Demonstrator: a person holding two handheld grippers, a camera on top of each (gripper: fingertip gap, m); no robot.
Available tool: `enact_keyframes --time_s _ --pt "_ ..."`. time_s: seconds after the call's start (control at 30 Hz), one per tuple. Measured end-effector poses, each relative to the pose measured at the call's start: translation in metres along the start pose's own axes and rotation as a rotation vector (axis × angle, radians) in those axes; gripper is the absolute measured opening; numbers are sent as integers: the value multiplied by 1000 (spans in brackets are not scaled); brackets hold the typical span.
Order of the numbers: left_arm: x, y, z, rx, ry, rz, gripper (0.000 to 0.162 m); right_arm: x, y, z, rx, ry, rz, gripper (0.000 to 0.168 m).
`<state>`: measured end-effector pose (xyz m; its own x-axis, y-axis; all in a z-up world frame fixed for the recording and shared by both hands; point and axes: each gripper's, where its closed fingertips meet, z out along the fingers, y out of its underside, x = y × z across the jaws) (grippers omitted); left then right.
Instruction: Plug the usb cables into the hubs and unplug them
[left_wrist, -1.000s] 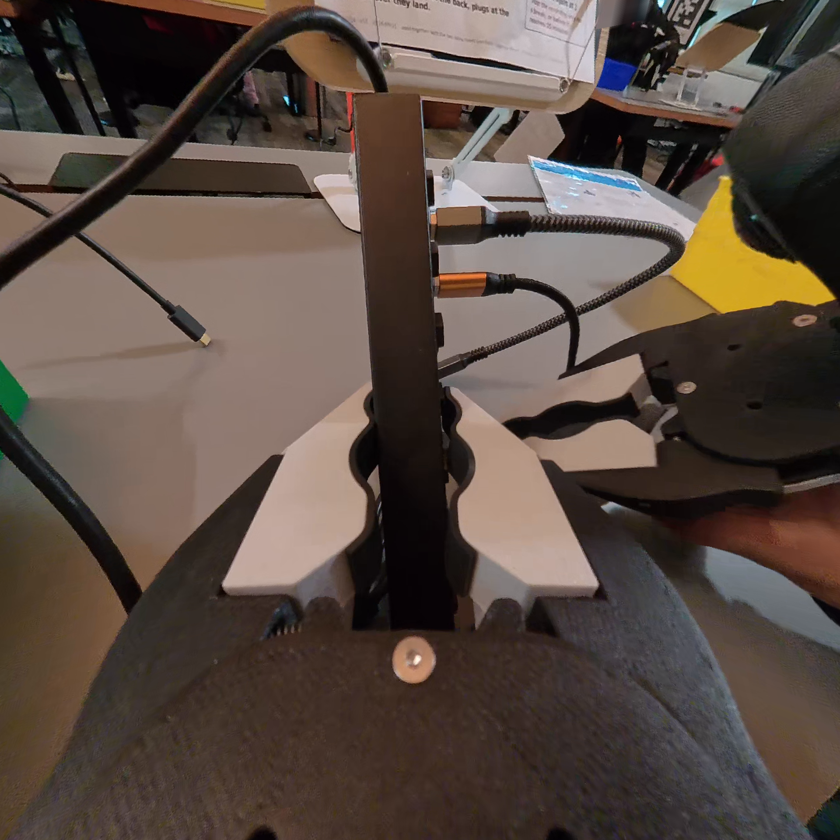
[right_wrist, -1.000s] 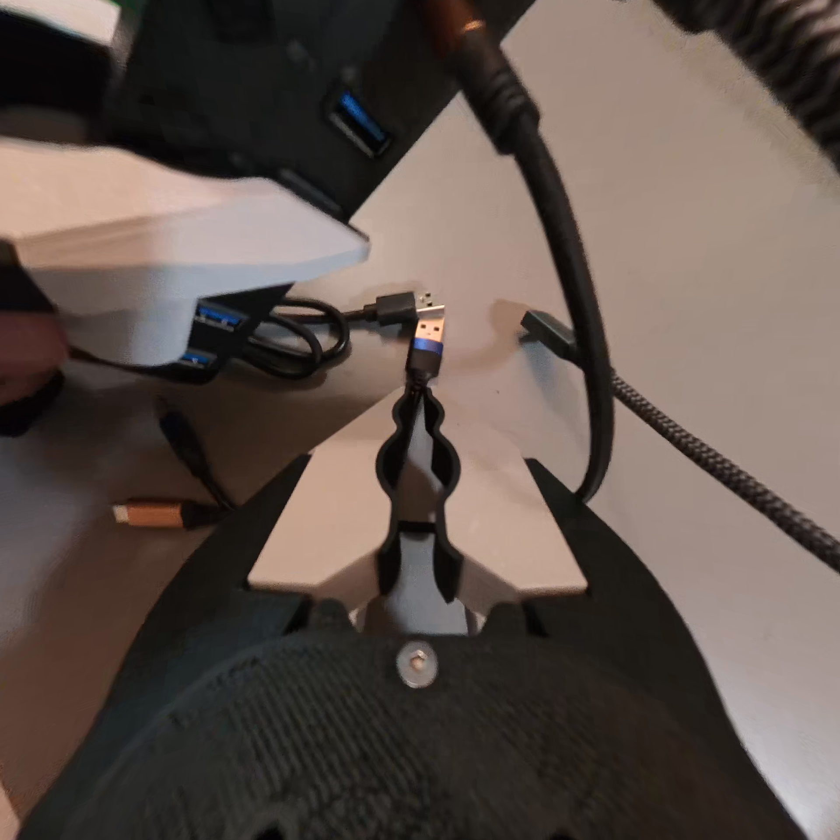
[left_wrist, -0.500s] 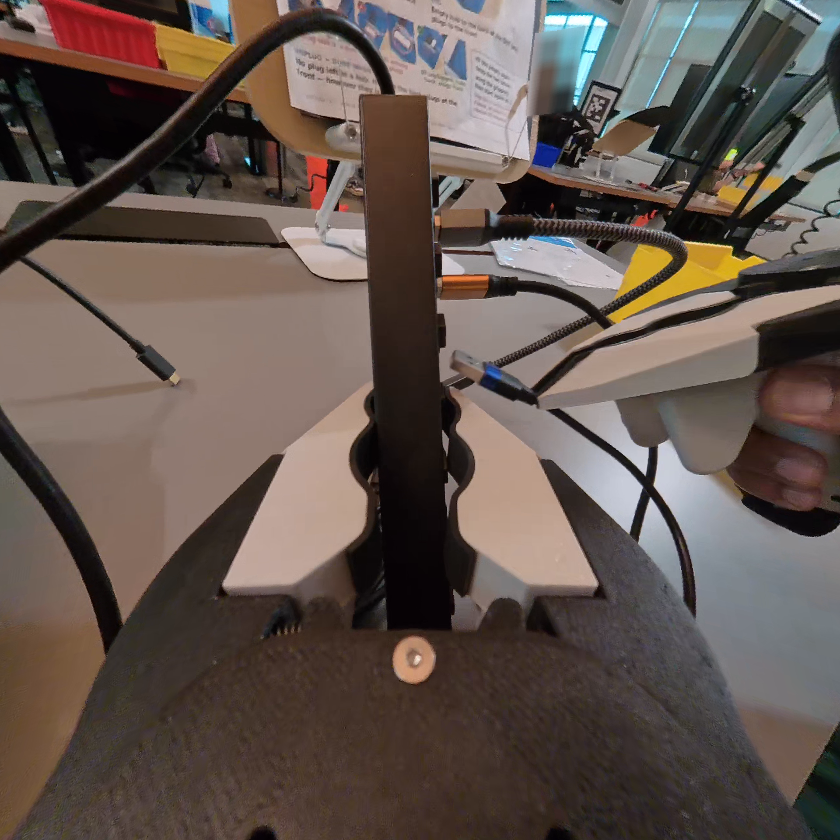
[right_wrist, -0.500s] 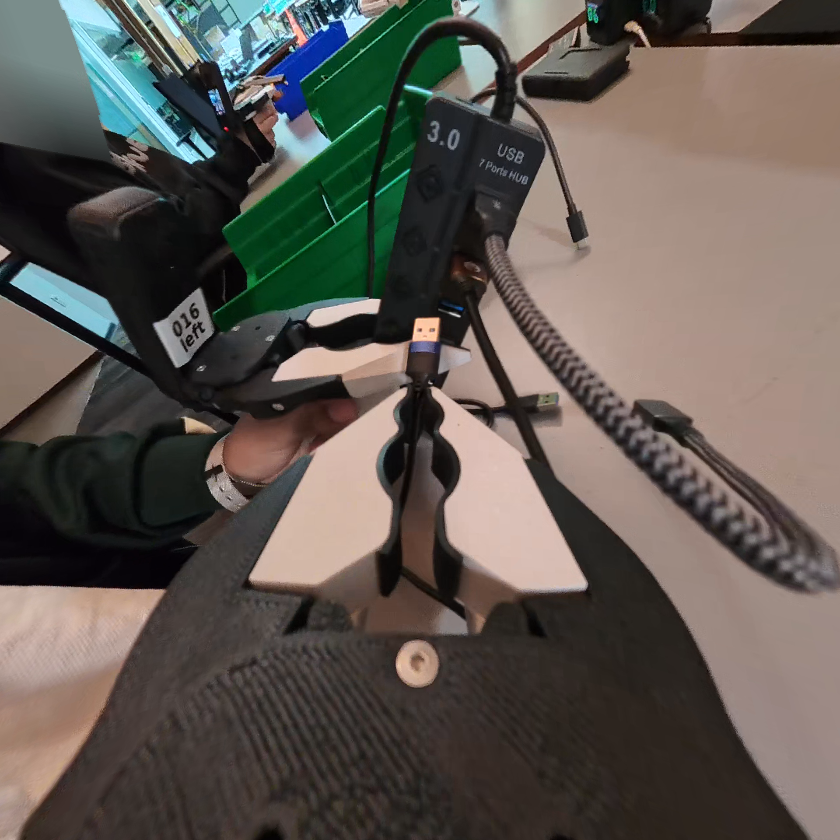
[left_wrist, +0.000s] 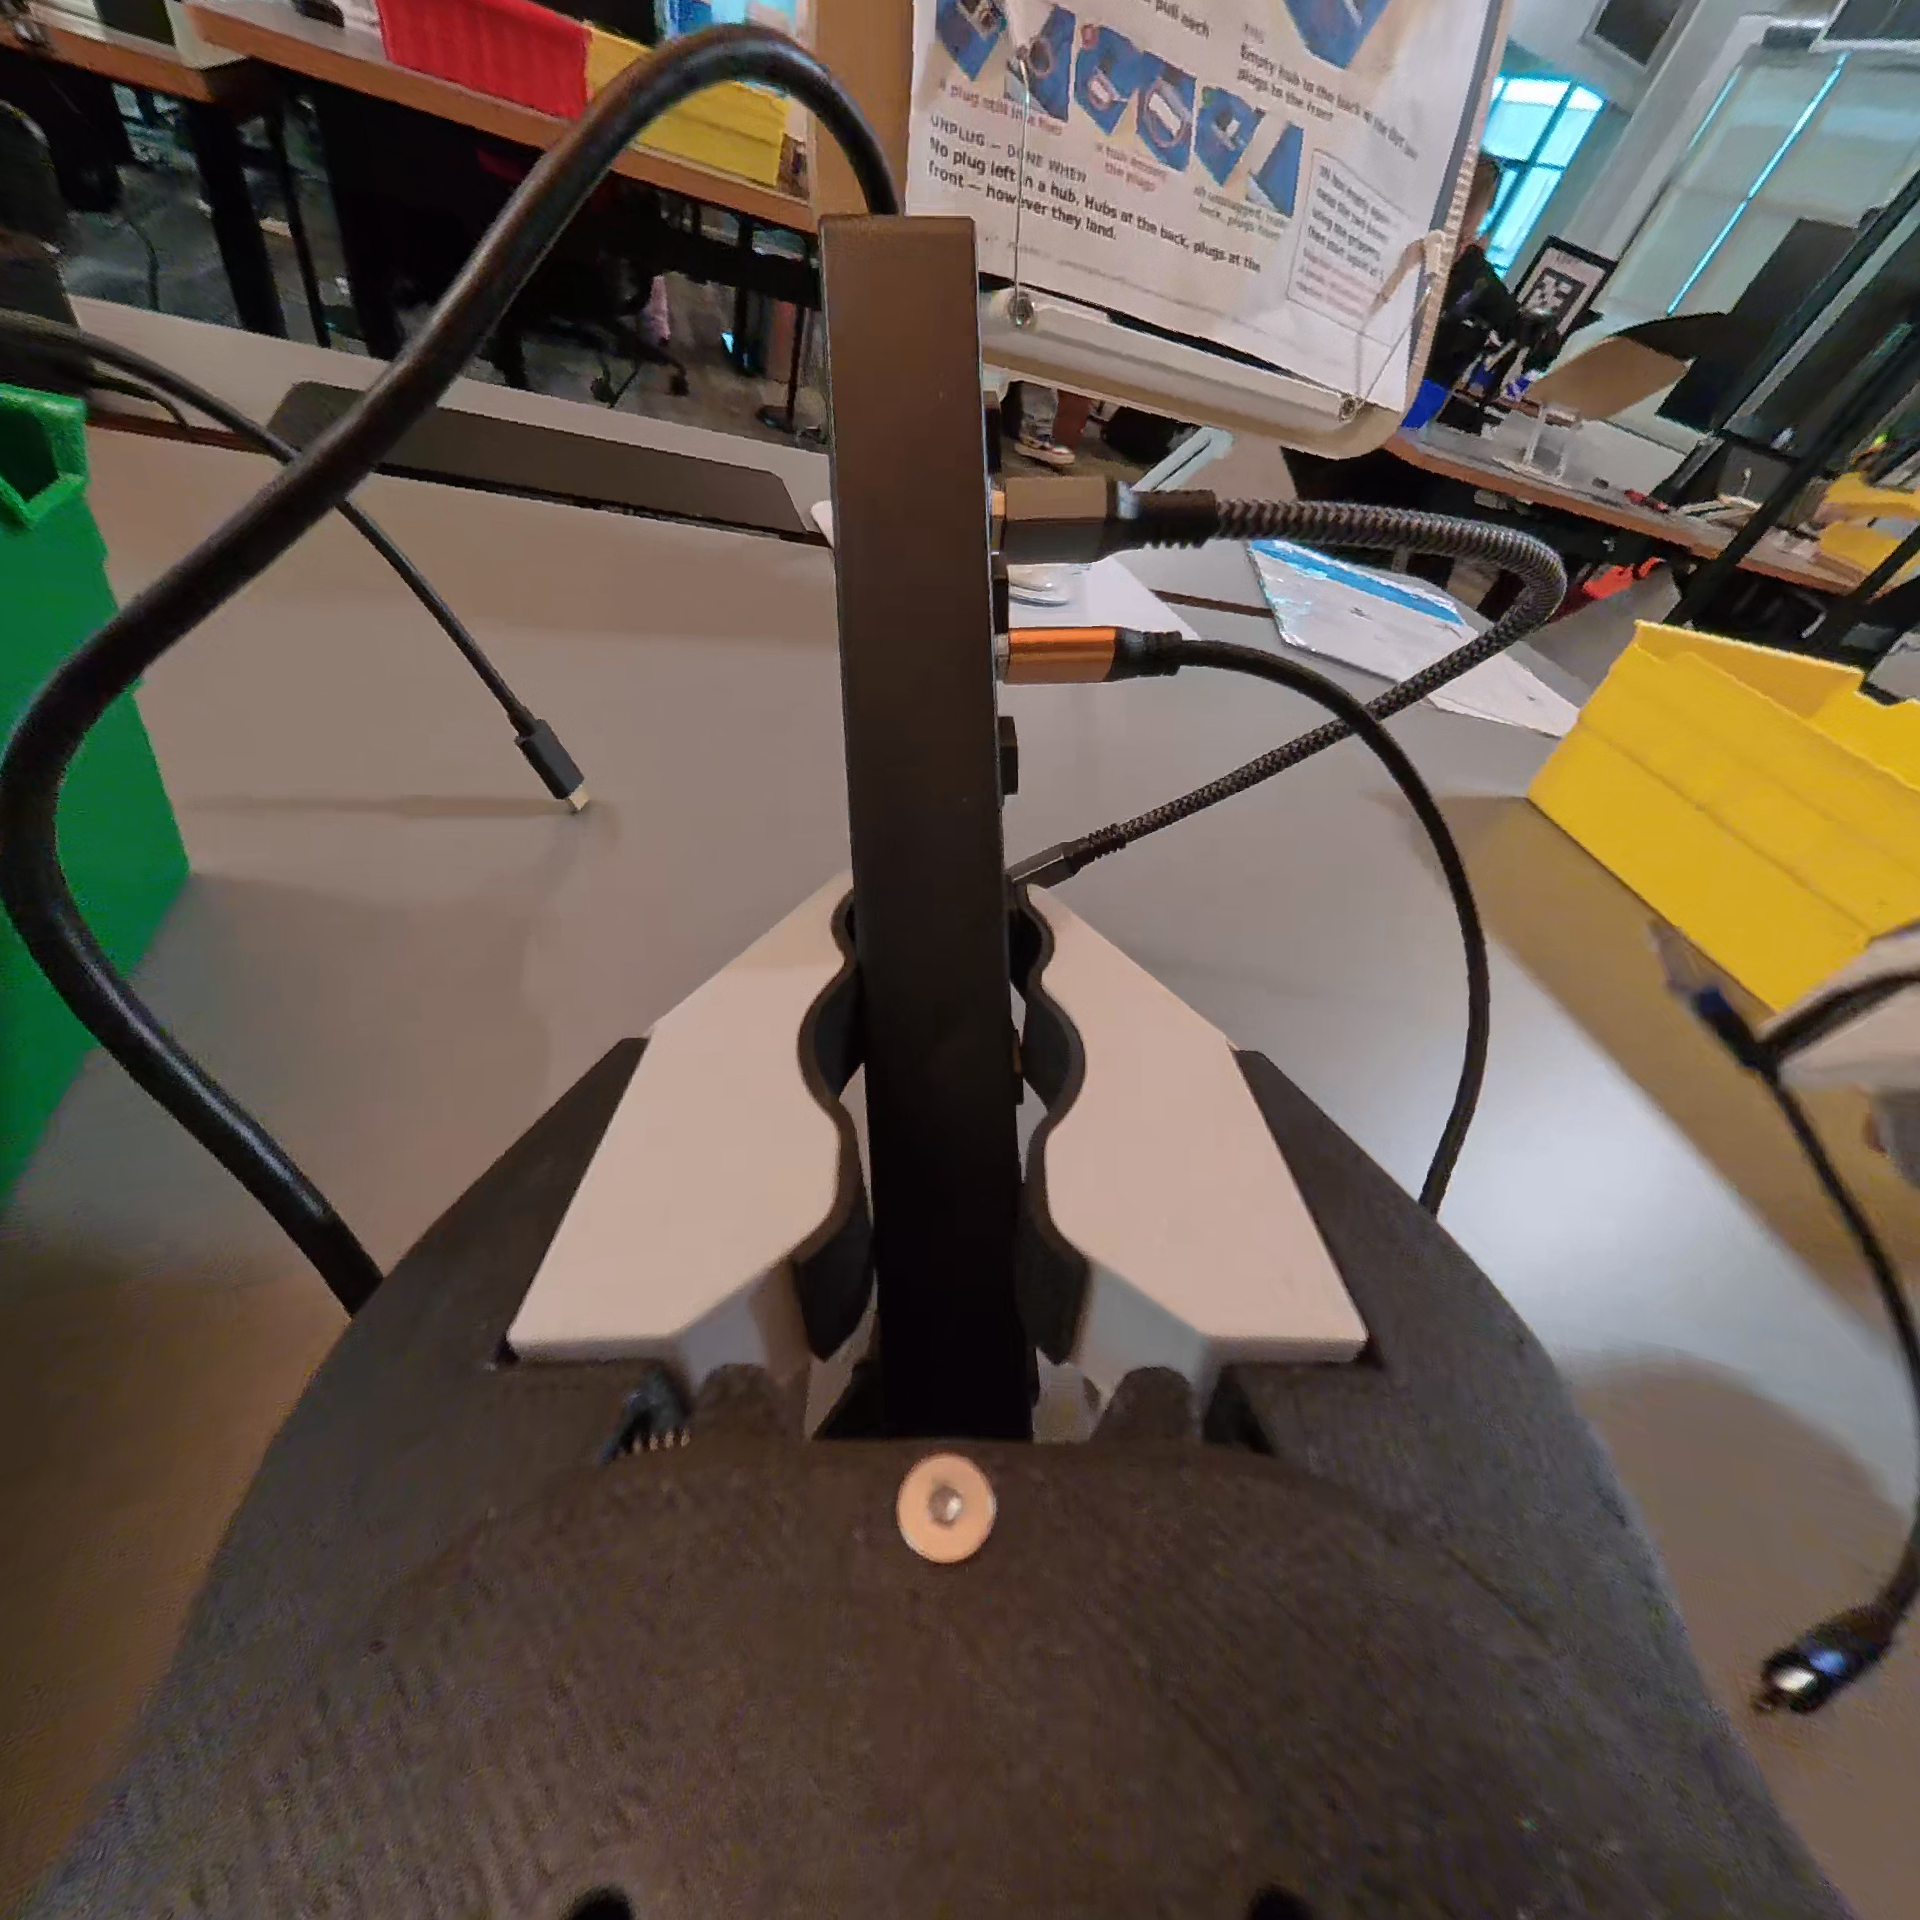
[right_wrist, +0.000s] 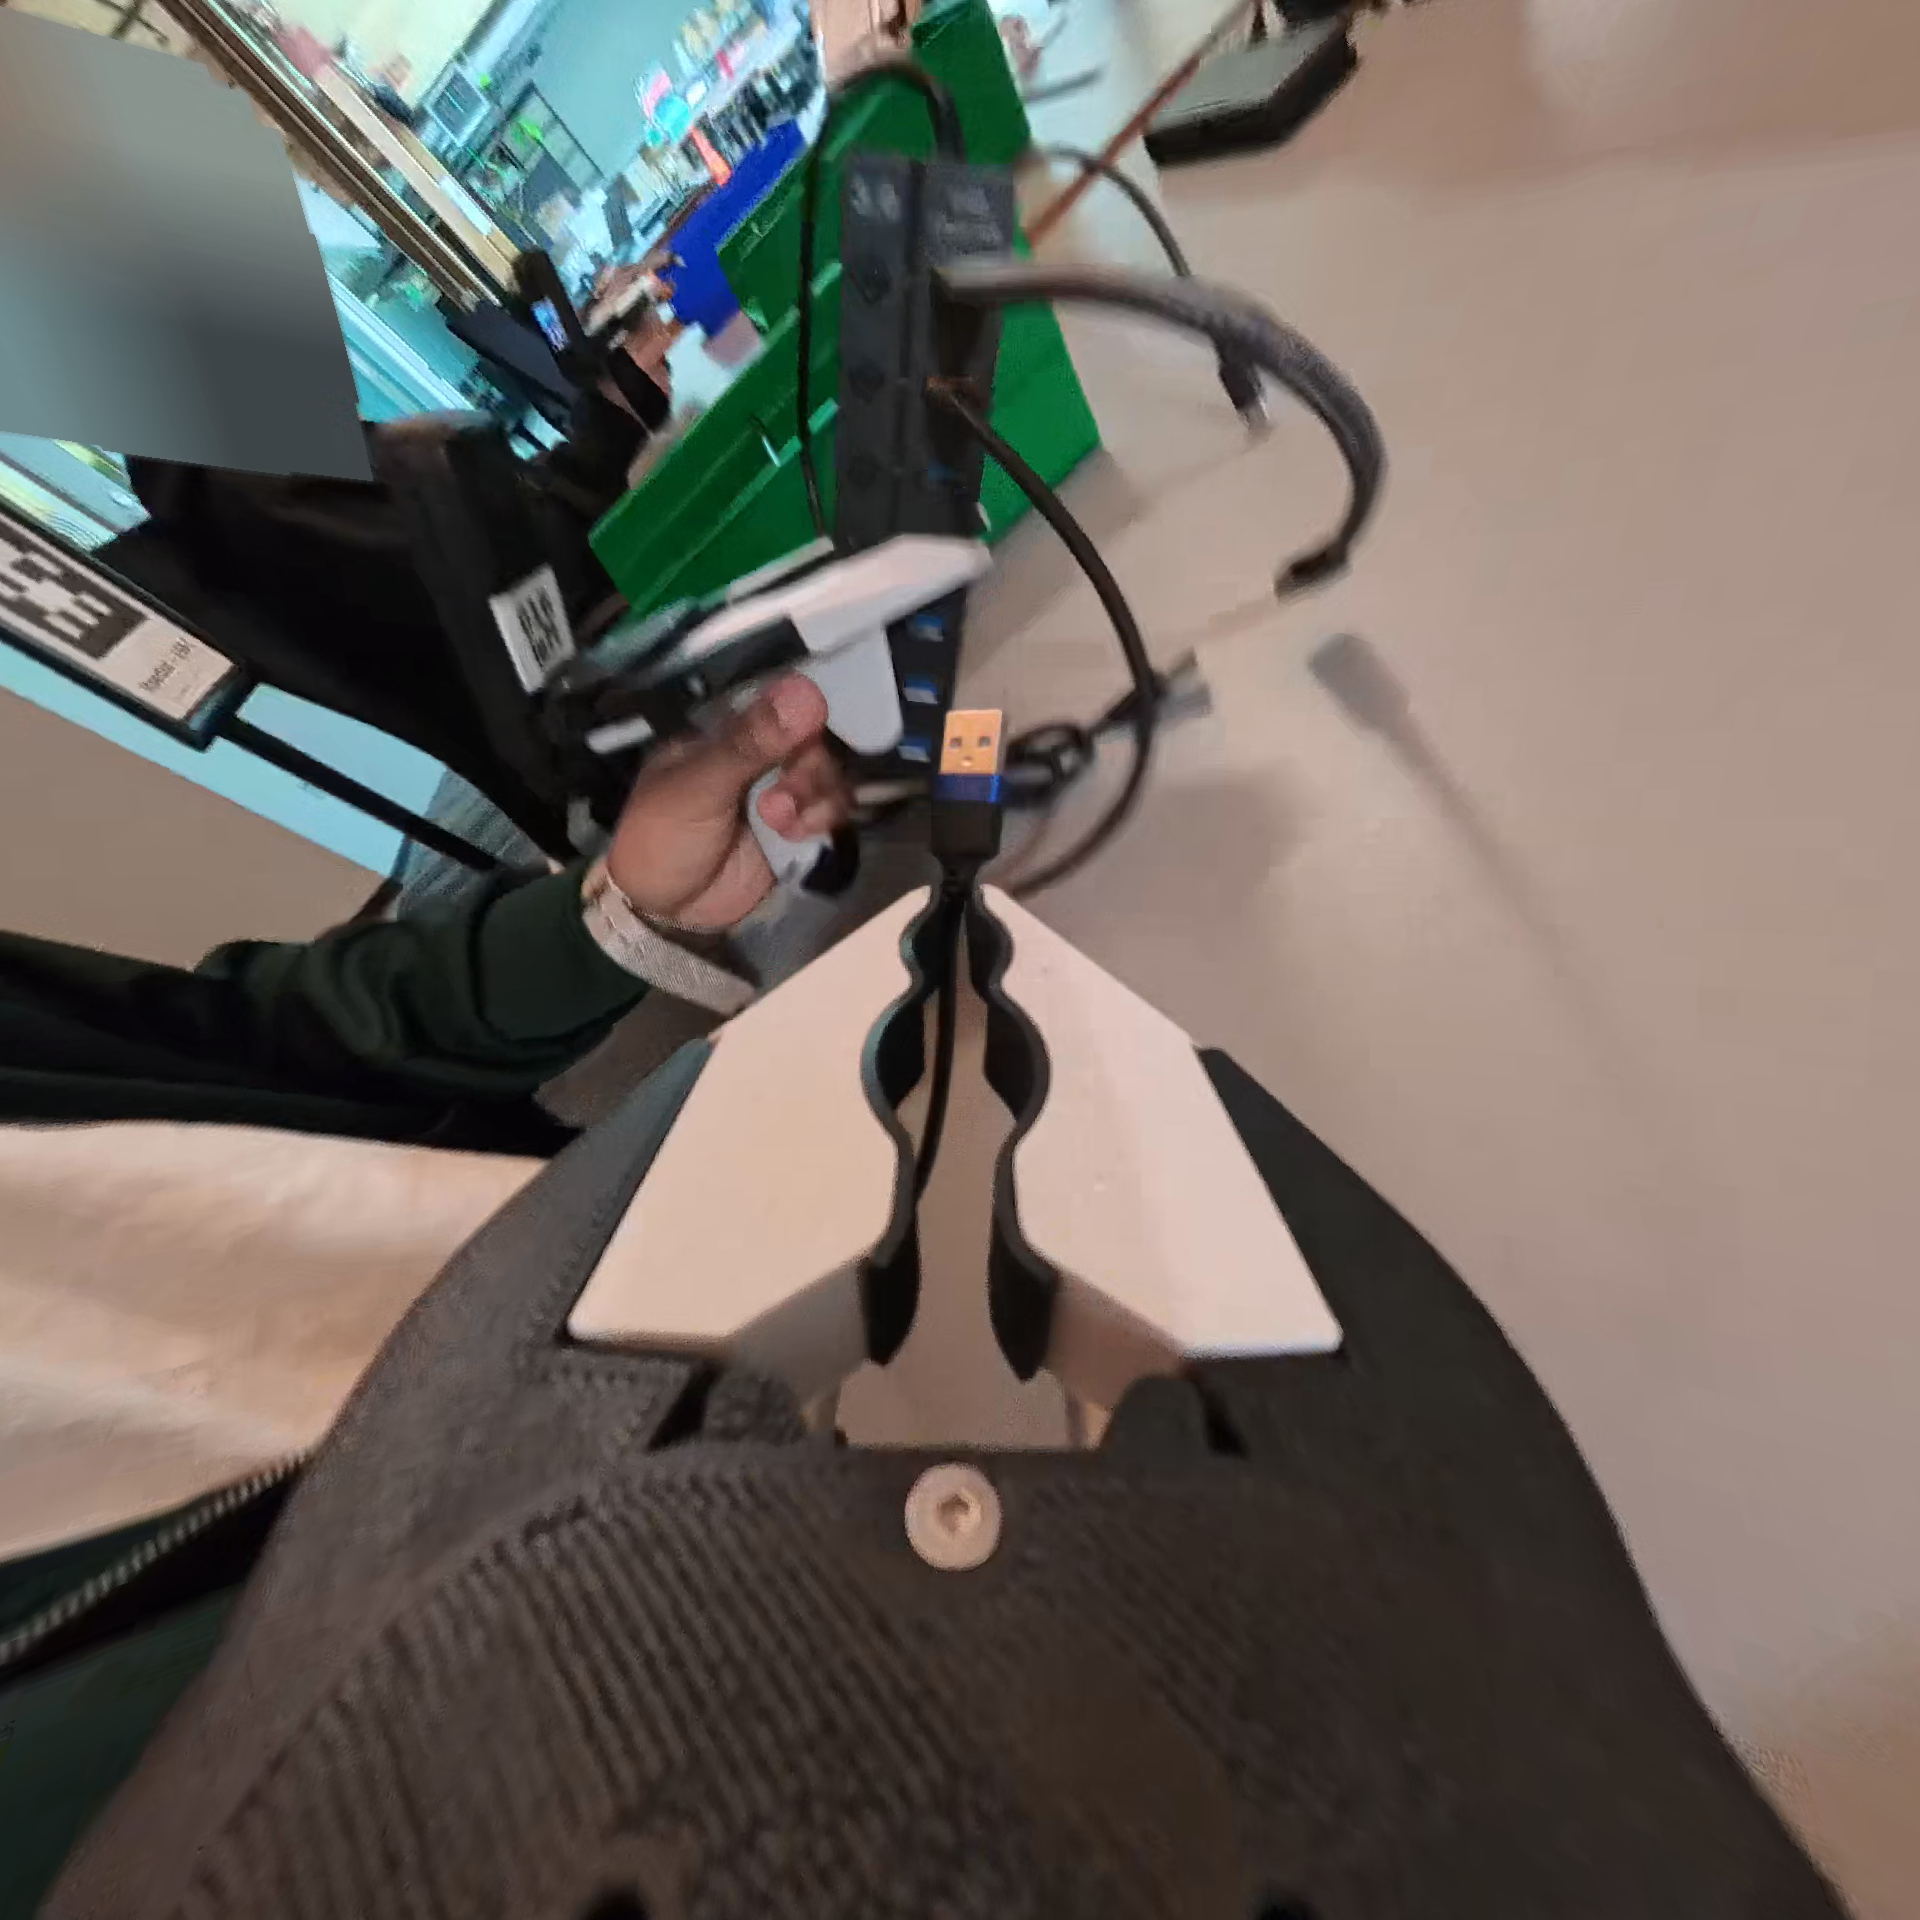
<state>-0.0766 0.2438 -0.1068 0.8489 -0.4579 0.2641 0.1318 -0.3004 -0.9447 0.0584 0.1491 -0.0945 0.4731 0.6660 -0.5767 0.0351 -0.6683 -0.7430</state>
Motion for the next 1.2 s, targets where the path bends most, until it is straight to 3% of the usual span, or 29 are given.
enact_keyframes --time_s 0.2,0.43,0.47,0.53,0.63,0.77,0.93,1.07,1.2 --pt "-2 1 0 -7 0 -14 23 37 63 -33 -100 255 -206 3" --pt "2 1 1 -12 1 17 22 26 85 -23 -193 292 -367 3" --pt "2 2 1 -13 2 20 23 25 88 -22 -207 306 -378 9" --pt "3 2 1 -13 4 23 22 14 94 -21 -230 292 -416 39" --pt "2 2 1 -13 9 15 22 -10 103 -26 -243 262 -552 48" --pt "1 2 1 -16 10 -1 22 -10 130 -41 -323 342 -759 60" --pt "1 2 1 -20 10 2 22 -12 134 -34 -324 382 -850 35" --pt "2 2 1 -17 10 11 22 -18 131 -24 -309 363 -848 54" --pt "2 2 1 -20 14 9 22 -21 129 -27 -301 372 -881 40"
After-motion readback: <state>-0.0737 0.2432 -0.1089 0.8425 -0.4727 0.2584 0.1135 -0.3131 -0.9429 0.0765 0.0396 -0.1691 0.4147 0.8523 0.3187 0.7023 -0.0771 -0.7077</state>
